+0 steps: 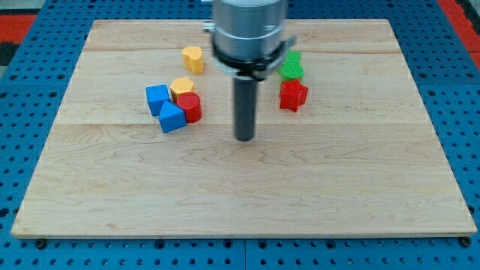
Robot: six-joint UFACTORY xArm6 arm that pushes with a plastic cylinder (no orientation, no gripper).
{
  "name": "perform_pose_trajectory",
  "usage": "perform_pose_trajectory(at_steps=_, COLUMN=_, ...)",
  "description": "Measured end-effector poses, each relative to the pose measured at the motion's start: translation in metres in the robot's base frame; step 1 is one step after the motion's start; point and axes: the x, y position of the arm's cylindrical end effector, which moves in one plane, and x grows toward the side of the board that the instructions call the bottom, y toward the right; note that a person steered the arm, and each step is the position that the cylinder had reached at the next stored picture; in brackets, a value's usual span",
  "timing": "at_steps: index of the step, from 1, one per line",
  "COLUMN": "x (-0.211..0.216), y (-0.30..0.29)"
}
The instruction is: Push the blue blocks slightly up
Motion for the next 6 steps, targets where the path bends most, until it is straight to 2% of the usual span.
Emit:
perform_pose_trajectory(at_steps=2, x=-0.006, y=-0.084)
perform_pose_trajectory(at_steps=4, x=-0.045, y=-0.136)
perform_pose_trajectory(at_steps=5, x=-0.051, y=-0.127)
perform_pose_trajectory(at_steps=6, x=-0.051, y=-0.091)
